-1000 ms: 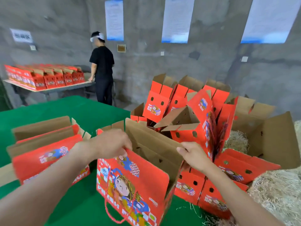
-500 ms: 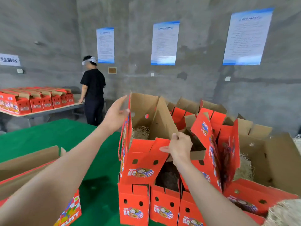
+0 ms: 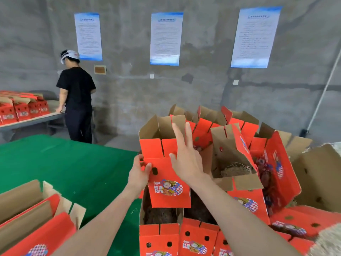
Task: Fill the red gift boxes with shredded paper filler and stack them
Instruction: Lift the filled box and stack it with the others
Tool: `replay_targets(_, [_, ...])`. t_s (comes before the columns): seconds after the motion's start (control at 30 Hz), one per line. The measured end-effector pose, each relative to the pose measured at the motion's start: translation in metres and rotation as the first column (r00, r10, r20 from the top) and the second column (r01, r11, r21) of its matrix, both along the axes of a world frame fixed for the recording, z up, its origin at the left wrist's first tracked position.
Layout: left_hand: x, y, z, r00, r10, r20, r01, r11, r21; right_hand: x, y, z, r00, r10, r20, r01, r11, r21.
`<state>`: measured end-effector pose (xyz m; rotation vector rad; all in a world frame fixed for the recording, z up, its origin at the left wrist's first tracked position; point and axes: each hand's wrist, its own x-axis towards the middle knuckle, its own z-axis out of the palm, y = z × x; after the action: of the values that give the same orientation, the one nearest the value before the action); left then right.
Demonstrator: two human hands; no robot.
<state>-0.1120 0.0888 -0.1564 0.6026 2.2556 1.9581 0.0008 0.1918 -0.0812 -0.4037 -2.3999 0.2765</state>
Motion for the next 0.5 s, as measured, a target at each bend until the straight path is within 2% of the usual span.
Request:
replay_targets(0.13, [-0.013,0.002,-0.007,0.981,0.015,-0.192,-0.036,0.994,-0.107,-0.014,0.000,0.019,0.978,-0.100,0.184,0.076,0.988,0.133])
replay_targets(0.23, [-0.015,-0.007,-0.005,0.956,-0.011,-0.293,-0.026,0.992,-0.122,-0.015,-0.011,0.017,0.975,-0.157,0.160,0.135,0.981,0.137])
replay_targets(0.4, [-0.020,-0.034,0.011,0.962,-0.032,-0.269,0.015,0.998,-0.063,-0.023,-0.049,0.024,0.999,-0.026,-0.021,0.028,0.991,0.134])
replay_targets(0.5, [-0.023,-0.053,0.011,0.978,-0.038,-0.204,0.020,0.996,-0.091,-0.035,-0.078,0.017,0.995,0.088,-0.047,-0.079,0.983,0.167])
